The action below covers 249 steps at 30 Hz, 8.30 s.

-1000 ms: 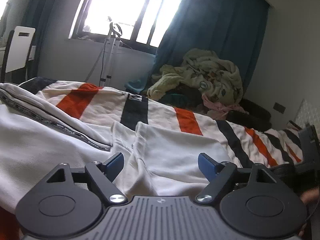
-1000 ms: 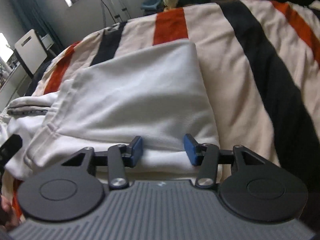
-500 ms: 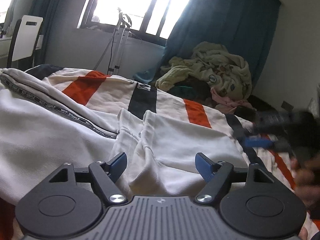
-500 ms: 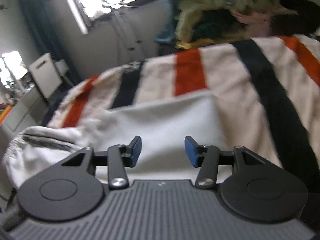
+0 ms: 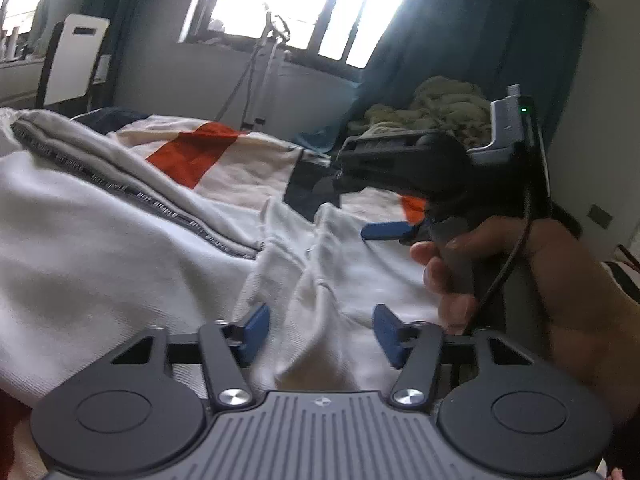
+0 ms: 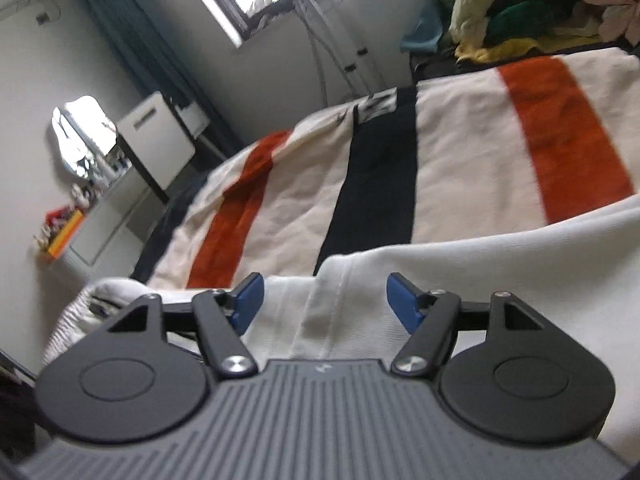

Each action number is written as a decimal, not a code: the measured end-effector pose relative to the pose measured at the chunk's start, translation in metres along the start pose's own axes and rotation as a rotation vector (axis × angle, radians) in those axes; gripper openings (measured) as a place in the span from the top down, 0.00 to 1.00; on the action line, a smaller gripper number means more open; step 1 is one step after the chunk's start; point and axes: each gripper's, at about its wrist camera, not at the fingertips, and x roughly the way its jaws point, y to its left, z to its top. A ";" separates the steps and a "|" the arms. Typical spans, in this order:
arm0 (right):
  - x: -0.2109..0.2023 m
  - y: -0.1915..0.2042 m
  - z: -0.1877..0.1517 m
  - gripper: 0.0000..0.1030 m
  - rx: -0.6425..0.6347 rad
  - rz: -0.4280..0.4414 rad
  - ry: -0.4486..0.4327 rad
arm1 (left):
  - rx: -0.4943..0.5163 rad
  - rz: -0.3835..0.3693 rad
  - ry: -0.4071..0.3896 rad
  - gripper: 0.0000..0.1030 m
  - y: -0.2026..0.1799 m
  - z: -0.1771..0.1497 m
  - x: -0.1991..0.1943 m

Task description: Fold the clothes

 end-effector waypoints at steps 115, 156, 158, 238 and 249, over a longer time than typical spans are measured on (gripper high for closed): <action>-0.247 -0.008 -0.116 0.36 -0.082 -0.304 -0.175 | -0.769 0.525 -0.124 0.34 0.235 0.043 -0.079; -0.307 -0.125 -0.098 0.34 0.388 -0.175 -0.298 | 0.802 0.260 -0.167 0.91 -0.262 -0.065 0.129; -0.303 -0.126 -0.098 0.34 0.396 -0.173 -0.289 | 0.766 0.226 -0.133 0.84 -0.256 -0.057 0.129; -0.214 -0.122 -0.105 0.71 0.649 -0.109 -0.087 | -0.157 0.445 -0.048 0.07 0.002 -0.007 -0.032; -0.229 -0.123 -0.107 0.46 0.642 -0.075 -0.072 | -0.164 0.456 -0.033 0.06 0.002 -0.007 -0.031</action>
